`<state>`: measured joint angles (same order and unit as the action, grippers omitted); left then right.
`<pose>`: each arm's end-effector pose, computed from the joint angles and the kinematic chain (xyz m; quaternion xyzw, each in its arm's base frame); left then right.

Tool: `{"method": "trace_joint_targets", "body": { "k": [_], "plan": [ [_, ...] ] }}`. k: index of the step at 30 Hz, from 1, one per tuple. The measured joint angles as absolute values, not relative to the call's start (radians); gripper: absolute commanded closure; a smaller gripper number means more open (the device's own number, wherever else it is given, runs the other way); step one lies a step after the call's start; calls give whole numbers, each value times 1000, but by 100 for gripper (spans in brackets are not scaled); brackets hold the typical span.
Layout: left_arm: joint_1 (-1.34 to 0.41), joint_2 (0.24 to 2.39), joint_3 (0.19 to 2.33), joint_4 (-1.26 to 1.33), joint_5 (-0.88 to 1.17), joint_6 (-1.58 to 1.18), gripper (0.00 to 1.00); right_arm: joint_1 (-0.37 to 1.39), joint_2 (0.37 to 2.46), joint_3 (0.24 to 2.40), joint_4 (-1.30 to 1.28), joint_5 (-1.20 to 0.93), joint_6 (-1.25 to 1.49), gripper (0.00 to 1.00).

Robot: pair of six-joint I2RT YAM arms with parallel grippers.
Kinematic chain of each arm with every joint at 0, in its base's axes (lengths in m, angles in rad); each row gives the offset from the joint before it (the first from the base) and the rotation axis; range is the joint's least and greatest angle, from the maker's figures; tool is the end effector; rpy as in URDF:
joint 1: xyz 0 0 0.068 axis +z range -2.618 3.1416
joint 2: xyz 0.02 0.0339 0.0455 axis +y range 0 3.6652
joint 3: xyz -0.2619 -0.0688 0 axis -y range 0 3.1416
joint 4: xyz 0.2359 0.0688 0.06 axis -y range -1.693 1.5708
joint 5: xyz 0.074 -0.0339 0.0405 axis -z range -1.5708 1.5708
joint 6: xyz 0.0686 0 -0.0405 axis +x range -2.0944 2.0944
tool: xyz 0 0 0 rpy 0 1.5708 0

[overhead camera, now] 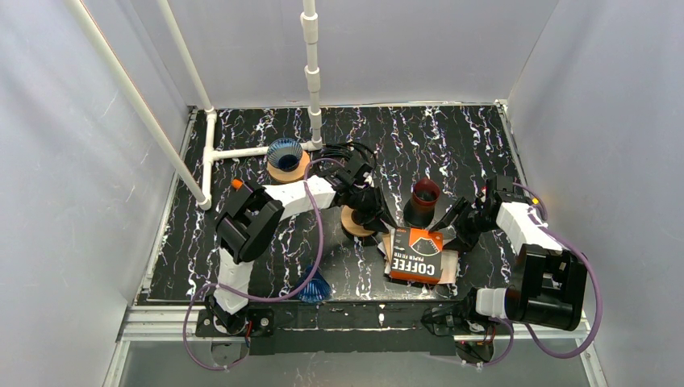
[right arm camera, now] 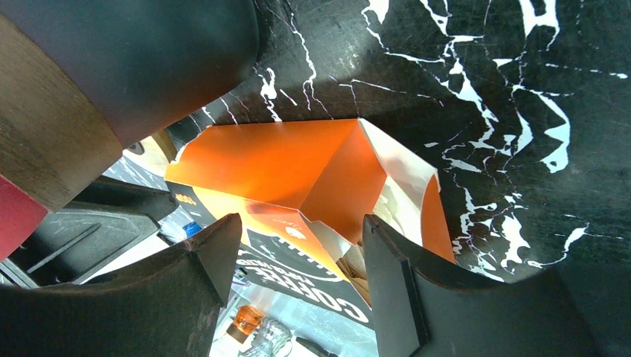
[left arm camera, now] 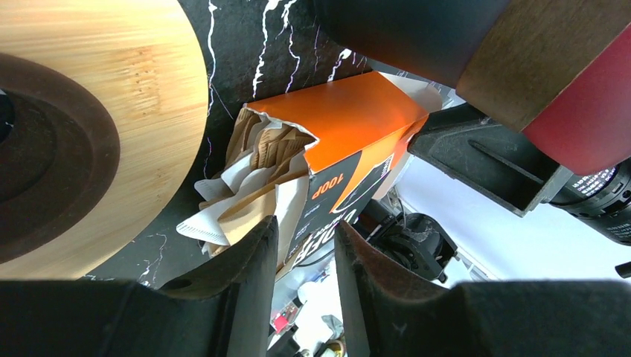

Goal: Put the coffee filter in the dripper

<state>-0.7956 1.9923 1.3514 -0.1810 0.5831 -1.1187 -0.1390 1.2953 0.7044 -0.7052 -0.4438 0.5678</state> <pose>0.2820 -0.3418 0.1634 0.0396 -0.8967 0.4405 0.0170 0.2170 -0.0006 0.1531 0.3062 0.9170 0.2414 0.0841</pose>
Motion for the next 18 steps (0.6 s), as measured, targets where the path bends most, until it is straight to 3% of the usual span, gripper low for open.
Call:
{"method": "trace_joint_targets", "body": {
  "k": [11,18],
  "plan": [
    [-796,2037,1351,-185,588,-1125,66,-139,1304,704,-704,-444,568,31],
    [-797,2041,1362,-187,587,-1129,71,-139,1306,704,-704,-444,568,31]
  ]
}}
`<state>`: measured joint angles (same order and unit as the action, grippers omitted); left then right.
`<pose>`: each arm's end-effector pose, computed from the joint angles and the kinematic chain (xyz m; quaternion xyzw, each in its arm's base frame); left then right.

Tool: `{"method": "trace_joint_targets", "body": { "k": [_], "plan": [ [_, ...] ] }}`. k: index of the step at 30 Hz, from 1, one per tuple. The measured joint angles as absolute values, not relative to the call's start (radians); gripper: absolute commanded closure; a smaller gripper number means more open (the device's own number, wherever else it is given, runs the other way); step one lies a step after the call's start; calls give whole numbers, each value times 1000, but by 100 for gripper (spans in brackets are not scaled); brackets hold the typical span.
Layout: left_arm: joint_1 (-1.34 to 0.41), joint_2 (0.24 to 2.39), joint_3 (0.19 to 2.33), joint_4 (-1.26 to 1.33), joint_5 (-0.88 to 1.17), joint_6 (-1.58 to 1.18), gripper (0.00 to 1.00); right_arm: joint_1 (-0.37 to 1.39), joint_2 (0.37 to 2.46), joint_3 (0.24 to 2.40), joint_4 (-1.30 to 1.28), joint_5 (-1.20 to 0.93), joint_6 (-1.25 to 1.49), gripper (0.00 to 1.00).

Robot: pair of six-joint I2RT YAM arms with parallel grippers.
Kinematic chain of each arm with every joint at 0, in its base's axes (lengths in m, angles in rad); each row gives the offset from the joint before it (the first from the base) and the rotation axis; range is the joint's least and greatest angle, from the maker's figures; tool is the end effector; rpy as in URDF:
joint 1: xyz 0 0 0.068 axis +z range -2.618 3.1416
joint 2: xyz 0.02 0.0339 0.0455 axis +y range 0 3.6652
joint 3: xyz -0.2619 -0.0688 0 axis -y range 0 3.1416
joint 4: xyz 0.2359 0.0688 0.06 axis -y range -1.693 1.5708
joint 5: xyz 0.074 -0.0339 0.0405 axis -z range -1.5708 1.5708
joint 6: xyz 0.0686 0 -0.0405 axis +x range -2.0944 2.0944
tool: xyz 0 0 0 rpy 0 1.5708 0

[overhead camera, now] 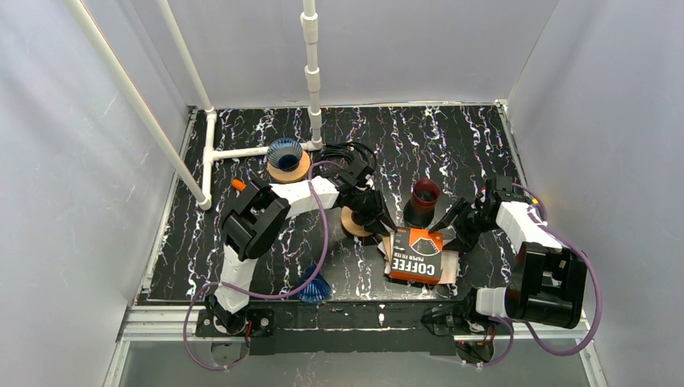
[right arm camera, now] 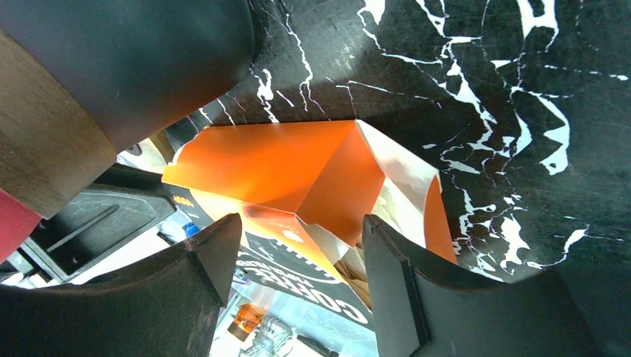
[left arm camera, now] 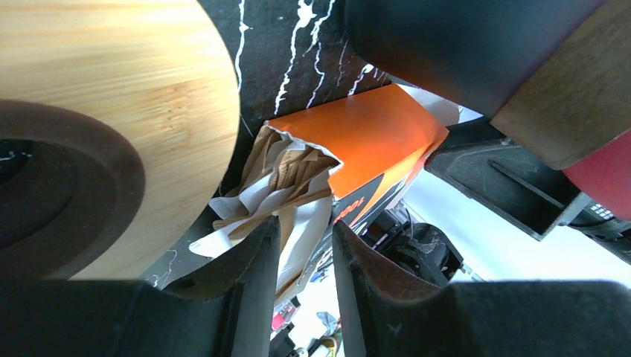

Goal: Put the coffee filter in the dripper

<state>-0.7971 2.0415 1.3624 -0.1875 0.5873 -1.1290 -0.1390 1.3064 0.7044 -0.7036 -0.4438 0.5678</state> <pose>0.2837 -0.3448 0.1455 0.0500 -0.9026 0.4261 0.0345 0.2176 -0.0007 0.1510 0.3073 0.9172 0.2406 0.0796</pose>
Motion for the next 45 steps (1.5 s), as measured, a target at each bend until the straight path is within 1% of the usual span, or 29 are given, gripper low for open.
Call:
{"method": "trace_joint_targets", "body": {
  "k": [4,7,9,10,27,36,45],
  "plan": [
    [-801,2043,1374,-186,586,-1136,77,-139,1318,704,-704,-444,568,31],
    [-802,2051,1377,-186,586,-1141,88,-139,1320,705,-703,-444,567,31],
    [-802,2061,1380,-184,587,-1144,97,-139,1322,705,-703,-444,567,31],
    [-802,2065,1381,-184,588,-1145,100,-139,1322,705,-704,-444,567,31],
    [-798,2065,1381,-191,553,-1122,100,-139,1323,705,-703,-440,564,31],
    [-789,1989,1381,-239,513,-1076,100,-137,1323,705,-703,-439,563,31],
    [-775,1934,1348,-292,480,-1023,100,-136,1343,746,-710,-432,551,28]
  ]
}}
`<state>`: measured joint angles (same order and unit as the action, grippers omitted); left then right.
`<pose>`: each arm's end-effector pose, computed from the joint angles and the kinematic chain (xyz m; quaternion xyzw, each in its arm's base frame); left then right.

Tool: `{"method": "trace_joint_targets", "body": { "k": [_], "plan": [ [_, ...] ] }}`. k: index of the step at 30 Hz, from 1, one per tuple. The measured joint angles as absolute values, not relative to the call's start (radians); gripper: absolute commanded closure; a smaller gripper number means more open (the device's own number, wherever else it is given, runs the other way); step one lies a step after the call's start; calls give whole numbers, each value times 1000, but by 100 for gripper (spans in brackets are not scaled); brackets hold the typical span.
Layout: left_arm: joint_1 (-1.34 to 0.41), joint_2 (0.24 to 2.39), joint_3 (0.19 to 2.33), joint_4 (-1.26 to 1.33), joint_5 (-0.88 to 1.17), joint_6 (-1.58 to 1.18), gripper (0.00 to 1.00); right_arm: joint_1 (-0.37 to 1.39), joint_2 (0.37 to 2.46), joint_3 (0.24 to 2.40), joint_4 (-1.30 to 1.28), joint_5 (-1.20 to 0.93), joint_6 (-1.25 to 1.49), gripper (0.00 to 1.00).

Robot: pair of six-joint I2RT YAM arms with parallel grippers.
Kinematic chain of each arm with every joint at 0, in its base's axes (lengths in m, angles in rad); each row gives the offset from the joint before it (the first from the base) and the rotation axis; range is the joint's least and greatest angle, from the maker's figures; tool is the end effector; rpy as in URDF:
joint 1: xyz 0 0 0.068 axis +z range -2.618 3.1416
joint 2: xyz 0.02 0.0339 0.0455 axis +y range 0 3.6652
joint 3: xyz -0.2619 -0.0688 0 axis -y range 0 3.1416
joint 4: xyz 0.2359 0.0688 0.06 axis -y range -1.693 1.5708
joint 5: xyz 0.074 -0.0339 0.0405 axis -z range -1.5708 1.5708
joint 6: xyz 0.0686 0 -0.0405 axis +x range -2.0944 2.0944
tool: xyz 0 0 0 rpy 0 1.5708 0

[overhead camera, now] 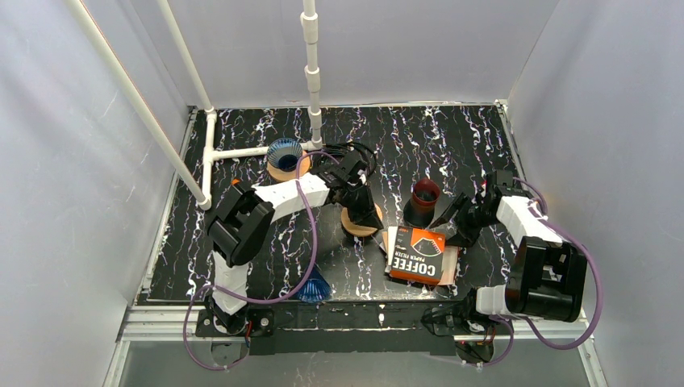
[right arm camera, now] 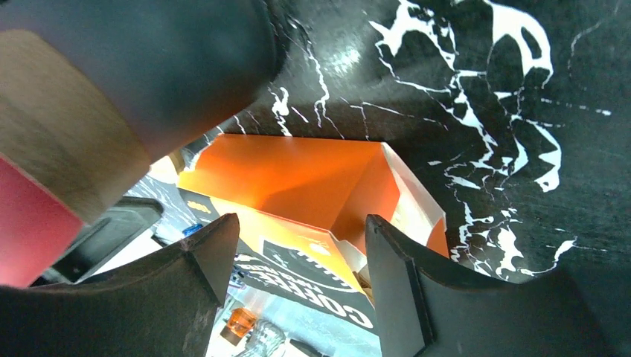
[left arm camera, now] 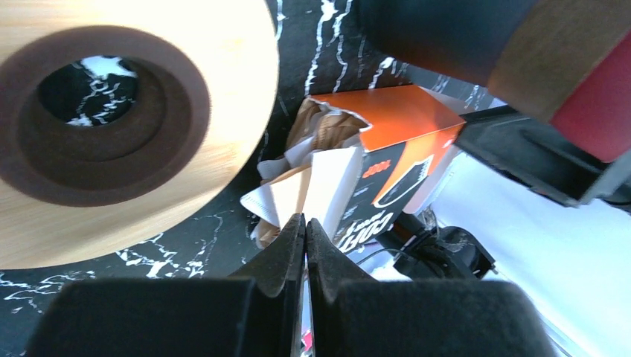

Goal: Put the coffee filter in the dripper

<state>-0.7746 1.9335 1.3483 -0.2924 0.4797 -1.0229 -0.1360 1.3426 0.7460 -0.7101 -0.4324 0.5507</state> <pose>0.2844 -0.3226 0.1743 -0.0331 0.9166 -0.3973 0.0306 0.2270 -0.0020 0.1541 0.2993 0.9212 0.2346 0.0821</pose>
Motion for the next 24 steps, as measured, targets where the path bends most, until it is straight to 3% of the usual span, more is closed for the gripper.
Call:
{"method": "trace_joint_targets", "body": {
  "k": [3,7,9,18,24],
  "plan": [
    [-769,1929,1317,-289,480,-1015,100,-136,1351,775,-712,-430,544,28],
    [-767,1928,1297,-263,505,-1021,67,-136,1356,797,-714,-429,541,28],
    [-767,1928,1298,-228,522,-1029,61,-136,1358,798,-717,-429,540,28],
    [-774,1944,1301,-127,573,-1077,67,-136,1359,797,-730,-429,537,28],
    [-781,1974,1305,-110,588,-1088,61,-136,1359,797,-730,-429,535,28]
  ]
}}
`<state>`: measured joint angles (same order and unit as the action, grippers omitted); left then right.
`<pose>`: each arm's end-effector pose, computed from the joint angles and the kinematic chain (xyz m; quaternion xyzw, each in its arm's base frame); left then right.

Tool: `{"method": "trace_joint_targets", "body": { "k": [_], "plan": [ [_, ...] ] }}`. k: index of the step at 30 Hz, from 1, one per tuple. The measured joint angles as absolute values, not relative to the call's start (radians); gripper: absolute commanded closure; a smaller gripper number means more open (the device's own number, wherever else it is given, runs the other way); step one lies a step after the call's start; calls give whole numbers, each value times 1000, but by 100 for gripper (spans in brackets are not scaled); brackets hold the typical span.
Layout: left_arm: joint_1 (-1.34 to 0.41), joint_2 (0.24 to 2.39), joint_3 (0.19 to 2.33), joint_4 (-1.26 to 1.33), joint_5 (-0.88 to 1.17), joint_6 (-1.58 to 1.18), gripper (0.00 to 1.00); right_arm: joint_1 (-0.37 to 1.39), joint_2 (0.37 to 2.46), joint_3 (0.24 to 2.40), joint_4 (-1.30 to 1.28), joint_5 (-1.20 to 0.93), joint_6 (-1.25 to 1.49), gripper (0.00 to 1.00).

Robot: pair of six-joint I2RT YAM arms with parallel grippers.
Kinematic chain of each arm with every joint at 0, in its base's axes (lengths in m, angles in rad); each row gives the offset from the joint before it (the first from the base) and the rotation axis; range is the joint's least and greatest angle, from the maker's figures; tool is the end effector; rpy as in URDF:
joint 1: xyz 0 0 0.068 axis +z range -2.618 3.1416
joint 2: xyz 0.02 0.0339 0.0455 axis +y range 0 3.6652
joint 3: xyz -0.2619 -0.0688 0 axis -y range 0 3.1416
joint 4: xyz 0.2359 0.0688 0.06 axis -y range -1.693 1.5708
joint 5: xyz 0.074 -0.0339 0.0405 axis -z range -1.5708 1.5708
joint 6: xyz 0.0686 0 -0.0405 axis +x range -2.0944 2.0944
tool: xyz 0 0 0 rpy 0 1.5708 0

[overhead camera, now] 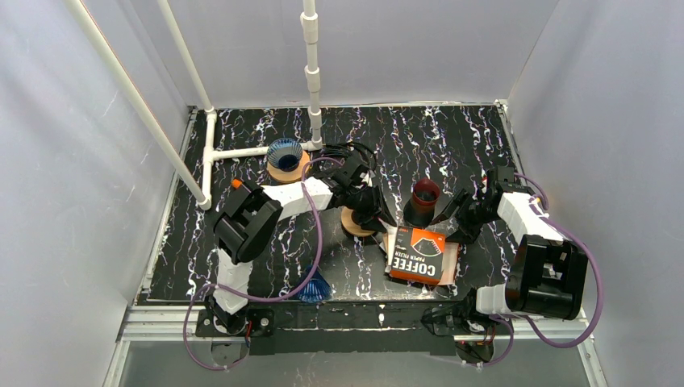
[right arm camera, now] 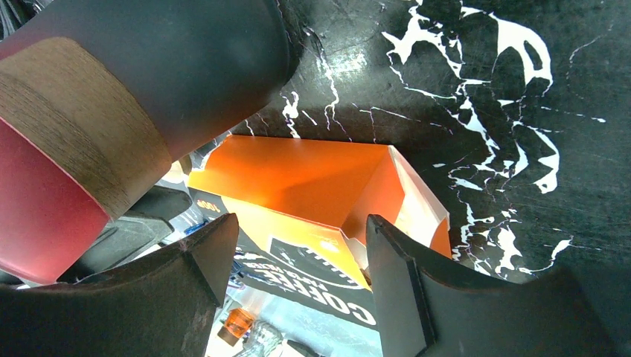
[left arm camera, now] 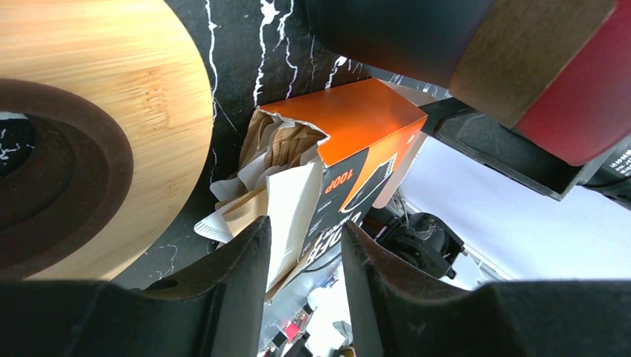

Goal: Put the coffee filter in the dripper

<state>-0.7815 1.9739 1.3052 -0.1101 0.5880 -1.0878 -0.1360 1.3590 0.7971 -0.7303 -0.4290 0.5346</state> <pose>0.2843 -0.3357 0.1632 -0.0242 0.8897 -0.4558 0.0043 0.2358 -0.0035 0.1635 0.2905 0.9235 0.2335 0.0912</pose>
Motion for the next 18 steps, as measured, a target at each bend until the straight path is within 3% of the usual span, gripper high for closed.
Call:
{"method": "trace_joint_targets", "body": {
  "k": [14,18],
  "plan": [
    [-785,2048,1328,-113,592,-1094,58,-135,1364,797,-730,-429,535,28],
    [-788,2060,1346,-113,593,-1094,62,-135,1365,797,-730,-429,535,28]
  ]
}}
